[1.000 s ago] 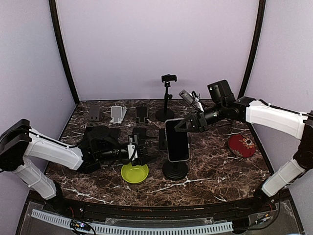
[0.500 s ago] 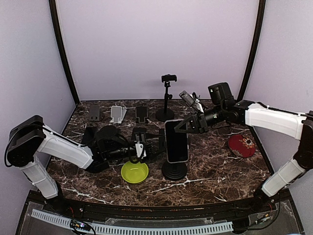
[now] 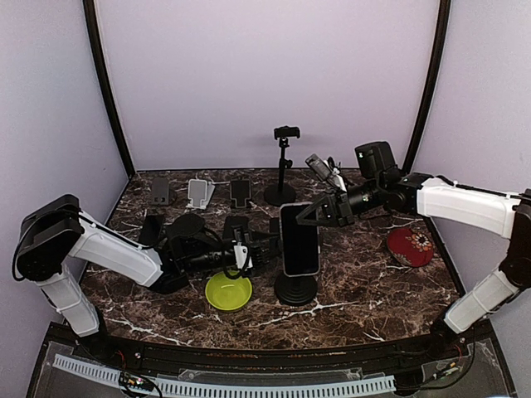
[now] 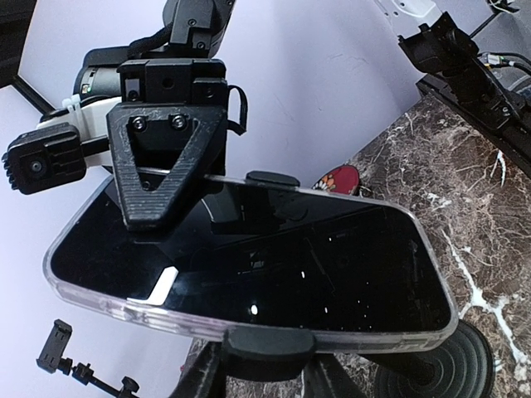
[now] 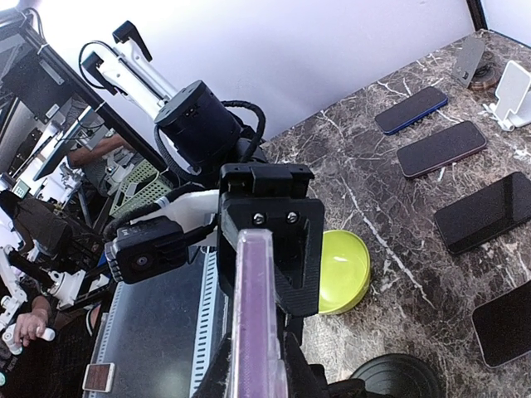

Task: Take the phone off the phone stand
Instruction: Hold the phone stand with the phone at the center of the board.

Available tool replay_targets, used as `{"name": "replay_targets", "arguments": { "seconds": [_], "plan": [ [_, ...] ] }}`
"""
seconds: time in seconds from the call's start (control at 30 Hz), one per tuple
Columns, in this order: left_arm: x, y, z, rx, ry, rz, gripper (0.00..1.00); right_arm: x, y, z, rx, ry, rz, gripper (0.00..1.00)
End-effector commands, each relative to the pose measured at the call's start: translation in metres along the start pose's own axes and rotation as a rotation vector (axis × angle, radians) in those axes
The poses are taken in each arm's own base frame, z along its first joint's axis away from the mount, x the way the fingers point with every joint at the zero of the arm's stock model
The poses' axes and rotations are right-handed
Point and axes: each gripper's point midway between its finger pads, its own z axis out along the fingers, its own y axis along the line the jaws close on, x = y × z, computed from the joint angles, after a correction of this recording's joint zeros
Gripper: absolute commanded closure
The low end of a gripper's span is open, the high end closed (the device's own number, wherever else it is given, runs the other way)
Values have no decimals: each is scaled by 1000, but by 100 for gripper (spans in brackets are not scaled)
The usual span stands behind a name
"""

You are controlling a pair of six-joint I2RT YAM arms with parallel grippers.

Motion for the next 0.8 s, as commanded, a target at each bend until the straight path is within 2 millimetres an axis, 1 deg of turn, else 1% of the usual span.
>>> {"name": "replay_targets", "arguments": {
  "seconds": [0.0, 0.17, 0.27, 0.3, 0.33, 0.37, 0.43, 0.5, 0.57, 0.63, 0.67, 0.77],
  "plan": [
    [-24, 14, 7, -41, -73, 32, 71, 5, 3, 2, -5, -2, 26, 100],
    [-22, 13, 7, -39, -53, 29, 86, 2, 0, 0, 33, -16, 30, 100],
    [-20, 11, 7, -37, -45, 30, 90, -1, -1, -1, 55, -29, 36, 100],
    [-20, 11, 7, -36, -45, 30, 92, -1, -2, -1, 62, -31, 42, 95],
    [-20, 10, 7, -36, -43, 30, 95, -2, -3, -2, 73, -34, 46, 86],
    [-21, 10, 7, -37, -43, 31, 97, -3, -4, -2, 77, -36, 48, 80],
    [-20, 9, 8, -37, -40, 32, 100, -4, -6, -4, 104, -40, 55, 72],
    [-20, 9, 8, -39, -35, 31, 100, -5, -7, -5, 124, -46, 60, 67],
    [-19, 10, 8, -45, -28, 25, 100, -6, -10, -7, 152, -50, 69, 56],
    [-18, 10, 7, -51, -20, 19, 100, -9, -9, -11, 179, -62, 72, 40],
    [-17, 11, 7, -56, -17, 15, 100, -10, -9, -13, 201, -71, 72, 34],
    [-16, 12, 8, -67, -8, 1, 100, -15, -11, -22, 291, -108, 81, 24]
  ]
}}
